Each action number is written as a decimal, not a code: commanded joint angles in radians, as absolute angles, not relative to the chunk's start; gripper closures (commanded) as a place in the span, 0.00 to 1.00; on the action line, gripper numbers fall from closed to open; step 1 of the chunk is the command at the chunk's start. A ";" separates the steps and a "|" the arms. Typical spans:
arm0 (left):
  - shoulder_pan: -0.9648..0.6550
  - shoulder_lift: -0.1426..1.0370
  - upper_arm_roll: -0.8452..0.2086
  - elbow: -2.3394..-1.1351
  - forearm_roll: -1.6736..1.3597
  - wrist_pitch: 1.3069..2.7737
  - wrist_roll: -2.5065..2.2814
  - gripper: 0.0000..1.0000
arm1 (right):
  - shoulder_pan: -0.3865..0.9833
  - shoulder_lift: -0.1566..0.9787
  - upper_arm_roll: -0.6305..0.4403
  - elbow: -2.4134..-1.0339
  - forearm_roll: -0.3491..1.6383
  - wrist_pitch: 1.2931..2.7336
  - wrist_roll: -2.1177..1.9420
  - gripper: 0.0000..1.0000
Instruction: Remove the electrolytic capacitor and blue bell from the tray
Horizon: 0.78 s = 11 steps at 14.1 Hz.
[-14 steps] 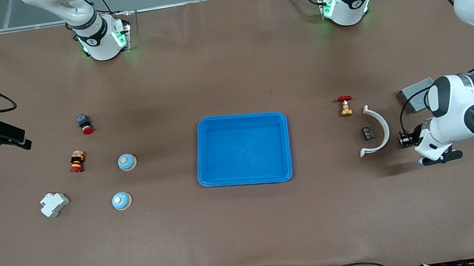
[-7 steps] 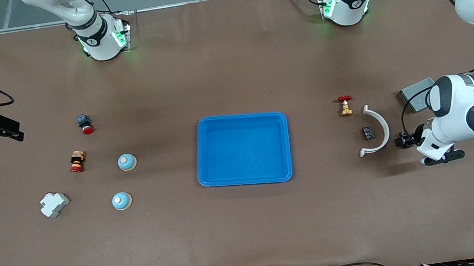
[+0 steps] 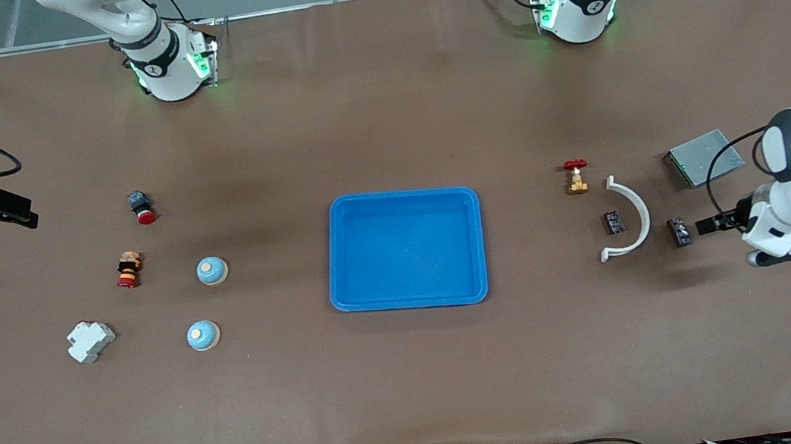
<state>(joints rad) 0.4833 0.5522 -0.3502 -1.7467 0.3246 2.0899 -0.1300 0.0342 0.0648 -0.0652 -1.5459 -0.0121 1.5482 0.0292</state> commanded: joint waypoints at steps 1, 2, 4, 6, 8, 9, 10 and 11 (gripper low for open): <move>0.517 0.464 -0.364 -1.758 0.305 1.987 -0.049 0.00 | 0.025 0.035 -0.075 -1.574 0.026 1.555 0.043 0.00; 0.529 0.430 -0.364 -1.756 0.275 1.950 -0.005 0.00 | 0.026 0.035 -0.075 -1.574 0.031 1.558 0.043 0.00; 0.573 0.367 -0.364 -1.746 0.198 1.878 0.087 0.00 | 0.028 0.034 -0.075 -1.574 0.032 1.560 0.044 0.00; 0.597 0.302 -0.361 -1.715 0.147 1.777 0.158 0.00 | 0.028 0.029 -0.075 -1.574 0.047 1.562 0.043 0.00; 0.603 0.272 -0.362 -1.652 0.140 1.648 0.163 0.00 | 0.028 0.026 -0.075 -1.574 0.052 1.565 0.043 0.00; 0.603 0.261 -0.362 -1.620 0.138 1.597 0.163 0.00 | 0.028 0.026 -0.075 -1.575 0.054 1.565 0.043 0.00; 0.603 0.249 -0.364 -1.596 0.132 1.557 0.164 0.00 | 0.028 0.026 -0.075 -1.575 0.055 1.565 0.043 0.00; 0.603 0.233 -0.364 -1.583 0.106 1.533 0.164 0.00 | 0.026 0.026 -0.075 -1.577 0.057 1.565 0.043 0.00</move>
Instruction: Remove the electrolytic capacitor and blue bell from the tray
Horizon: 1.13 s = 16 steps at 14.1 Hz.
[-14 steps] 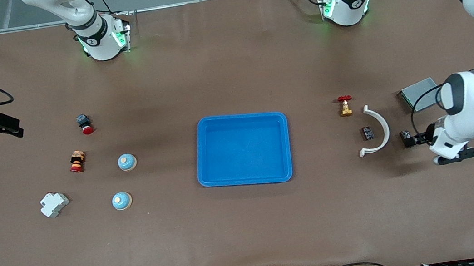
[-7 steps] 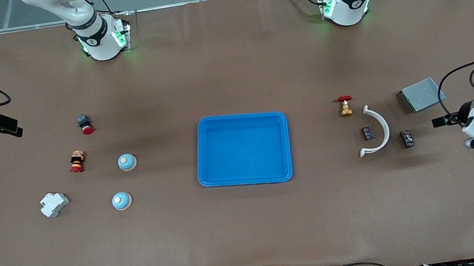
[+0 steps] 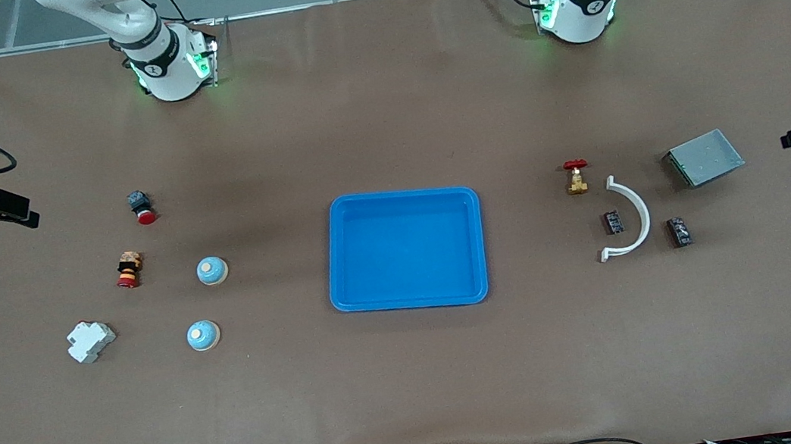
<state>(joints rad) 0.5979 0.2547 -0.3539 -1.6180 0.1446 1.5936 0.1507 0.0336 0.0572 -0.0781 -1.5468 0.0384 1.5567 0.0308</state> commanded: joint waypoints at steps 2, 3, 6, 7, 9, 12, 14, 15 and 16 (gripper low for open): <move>0.604 0.193 -0.354 -1.583 0.063 1.520 0.163 0.00 | 0.025 0.026 -0.075 -1.577 0.057 1.566 0.043 0.00; 0.604 0.183 -0.354 -1.582 0.057 1.517 0.163 0.00 | 0.025 0.026 -0.075 -1.577 0.057 1.568 0.043 0.00; 0.601 0.161 -0.365 -1.574 0.057 1.514 0.153 0.00 | 0.017 0.028 -0.069 -1.578 0.057 1.569 0.043 0.00; 0.597 0.161 -0.367 -1.557 0.057 1.514 0.150 0.00 | 0.017 0.028 -0.069 -1.580 0.057 1.571 0.043 0.00; 0.571 0.156 -0.368 -1.539 0.057 1.508 0.144 0.00 | 0.011 0.028 -0.068 -1.580 0.057 1.571 0.043 0.00; 0.473 0.158 -0.338 -1.468 0.058 1.464 0.144 0.00 | 0.009 0.029 -0.067 -1.580 0.057 1.575 0.043 0.00; 0.360 0.158 -0.264 -1.462 0.060 1.457 0.144 0.00 | 0.009 0.029 -0.067 -1.583 0.058 1.580 0.043 0.00; 0.298 0.160 -0.217 -1.460 0.058 1.457 0.144 0.00 | 0.008 0.029 -0.067 -1.583 0.057 1.583 0.043 0.00; 0.237 0.160 -0.163 -1.460 0.055 1.457 0.134 0.00 | 0.005 0.031 -0.066 -1.583 0.058 1.583 0.043 0.00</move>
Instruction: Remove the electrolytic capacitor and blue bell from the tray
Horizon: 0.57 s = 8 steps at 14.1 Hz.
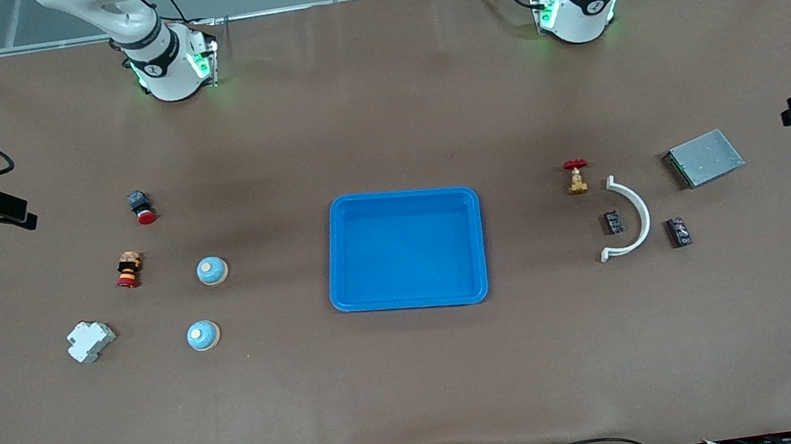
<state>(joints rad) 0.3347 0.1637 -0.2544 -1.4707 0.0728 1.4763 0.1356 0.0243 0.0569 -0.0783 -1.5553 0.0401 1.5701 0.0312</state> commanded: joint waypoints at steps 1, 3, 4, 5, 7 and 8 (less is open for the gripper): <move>0.166 0.160 -0.102 -1.460 0.037 1.459 0.102 0.00 | 0.003 0.031 -0.066 -1.583 0.058 1.583 0.043 0.00; 0.015 0.155 0.030 -1.454 0.012 1.459 0.040 0.00 | -0.002 0.031 -0.055 -1.583 0.058 1.591 0.043 0.00; -0.036 0.155 0.052 -1.444 0.017 1.459 0.016 0.00 | -0.005 0.031 -0.051 -1.583 0.058 1.591 0.043 0.00; -0.067 0.150 0.058 -1.442 0.018 1.459 -0.001 0.00 | -0.006 0.031 -0.051 -1.583 0.058 1.591 0.043 0.00; -0.081 0.123 0.054 -1.446 -0.004 1.457 -0.047 0.00 | -0.018 0.031 -0.043 -1.583 0.058 1.591 0.043 0.00; -0.083 0.118 0.052 -1.447 -0.053 1.462 -0.076 0.00 | -0.026 0.031 -0.034 -1.583 0.058 1.591 0.043 0.00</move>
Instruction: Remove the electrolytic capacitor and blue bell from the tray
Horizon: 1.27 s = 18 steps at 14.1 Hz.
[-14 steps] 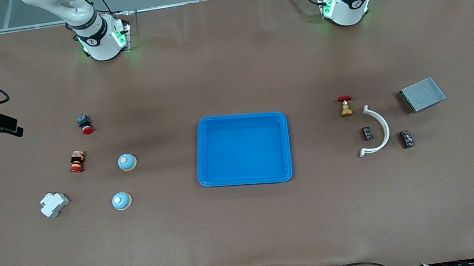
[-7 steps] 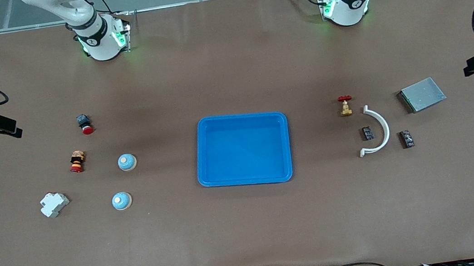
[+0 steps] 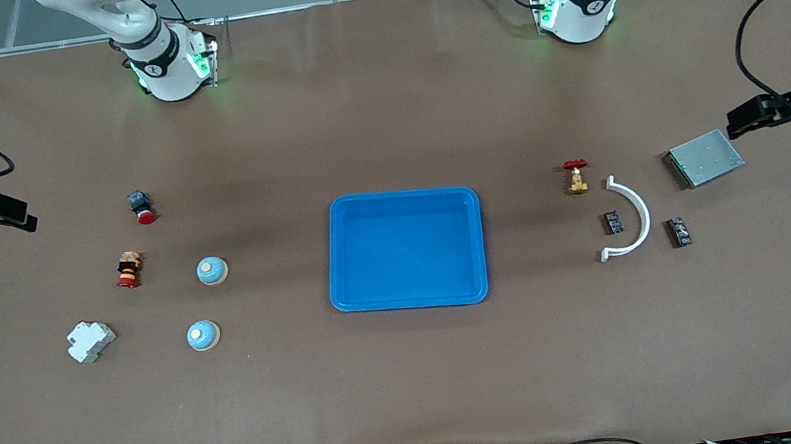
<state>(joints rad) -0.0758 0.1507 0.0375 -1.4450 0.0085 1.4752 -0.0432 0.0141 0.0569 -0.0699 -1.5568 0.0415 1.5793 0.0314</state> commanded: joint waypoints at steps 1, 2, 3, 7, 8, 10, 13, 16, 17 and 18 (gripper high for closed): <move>-0.083 0.115 0.052 -1.448 -0.081 1.471 -0.092 0.00 | -0.029 0.031 -0.034 -1.585 0.058 1.591 0.043 0.00; -0.081 0.100 0.049 -1.456 -0.086 1.485 -0.094 0.00 | -0.031 0.031 -0.034 -1.585 0.058 1.591 0.043 0.00; -0.081 0.083 0.049 -1.480 -0.087 1.503 -0.094 0.00 | -0.031 0.032 -0.034 -1.585 0.058 1.591 0.043 0.00; -0.098 -0.036 0.046 -1.670 -0.037 1.636 -0.069 0.00 | -0.037 0.032 -0.034 -1.585 0.064 1.591 0.037 0.00; -0.098 -0.061 0.046 -1.701 -0.026 1.650 -0.051 0.00 | -0.038 0.032 -0.034 -1.585 0.066 1.591 0.034 0.00; -0.091 -0.086 0.055 -1.720 -0.028 1.651 0.015 0.00 | -0.037 0.032 -0.034 -1.585 0.064 1.592 0.032 0.00; -0.087 -0.107 0.063 -1.717 -0.028 1.638 0.034 0.00 | -0.029 0.034 -0.037 -1.585 0.064 1.592 0.032 0.00; -0.087 -0.109 0.061 -1.715 -0.026 1.637 0.034 0.00 | -0.029 0.034 -0.037 -1.583 0.063 1.609 0.025 0.00; -0.087 -0.109 0.061 -1.717 -0.026 1.638 0.034 0.00 | -0.029 0.032 -0.037 -1.583 0.061 1.609 0.023 0.00; -0.087 -0.109 0.061 -1.717 -0.026 1.638 0.029 0.00 | -0.028 0.029 -0.035 -1.582 0.049 1.609 0.021 0.00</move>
